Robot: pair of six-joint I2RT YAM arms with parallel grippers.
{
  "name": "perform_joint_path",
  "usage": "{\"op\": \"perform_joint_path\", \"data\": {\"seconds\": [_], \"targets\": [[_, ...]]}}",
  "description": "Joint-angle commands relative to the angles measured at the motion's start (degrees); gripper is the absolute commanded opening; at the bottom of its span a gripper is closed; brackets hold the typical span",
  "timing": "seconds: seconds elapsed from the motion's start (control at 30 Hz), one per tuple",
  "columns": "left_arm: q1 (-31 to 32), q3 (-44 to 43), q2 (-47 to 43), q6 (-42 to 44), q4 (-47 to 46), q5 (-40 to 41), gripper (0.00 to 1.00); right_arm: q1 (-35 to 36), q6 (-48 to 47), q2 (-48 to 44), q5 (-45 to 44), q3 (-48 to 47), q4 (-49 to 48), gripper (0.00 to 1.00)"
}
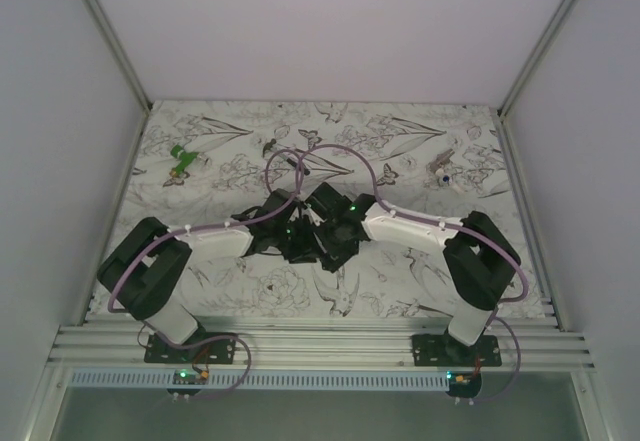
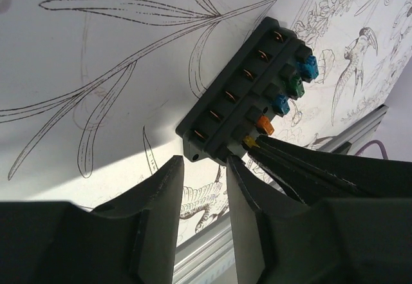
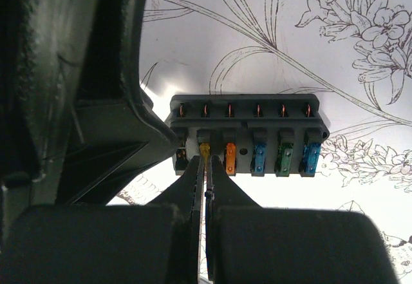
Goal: Snap on the fuse box
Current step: Install the fuse at the fuse box base.
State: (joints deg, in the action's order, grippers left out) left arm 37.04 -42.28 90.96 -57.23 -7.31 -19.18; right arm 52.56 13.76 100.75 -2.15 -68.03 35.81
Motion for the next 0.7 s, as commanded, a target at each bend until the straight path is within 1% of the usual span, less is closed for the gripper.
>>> {"op": "perform_joint_path", "data": {"seconds": [0.0, 0.27, 0.4, 0.67], "targets": [[0.8, -1.3, 2.1, -0.1, 1.1, -0.7, 0.36, -1.2, 0.2, 4.0, 1.9, 3.2, -0.2, 0.0], [1.0, -1.7, 4.1, -0.5, 1.1, -0.1, 0.3, -1.6, 1.3, 6.5, 3.8, 5.2, -1.3, 0.0], [1.0, -0.7, 4.5, -1.0, 1.2, 0.5, 0.27, -3.0, 2.0, 7.2, 4.2, 7.3, -1.5, 0.0], [1.0, 2.4, 5.6, -2.3, 1.5, 1.3, 0.21, -4.8, 1.9, 7.2, 2.5, 10.5, -0.5, 0.0]]}}
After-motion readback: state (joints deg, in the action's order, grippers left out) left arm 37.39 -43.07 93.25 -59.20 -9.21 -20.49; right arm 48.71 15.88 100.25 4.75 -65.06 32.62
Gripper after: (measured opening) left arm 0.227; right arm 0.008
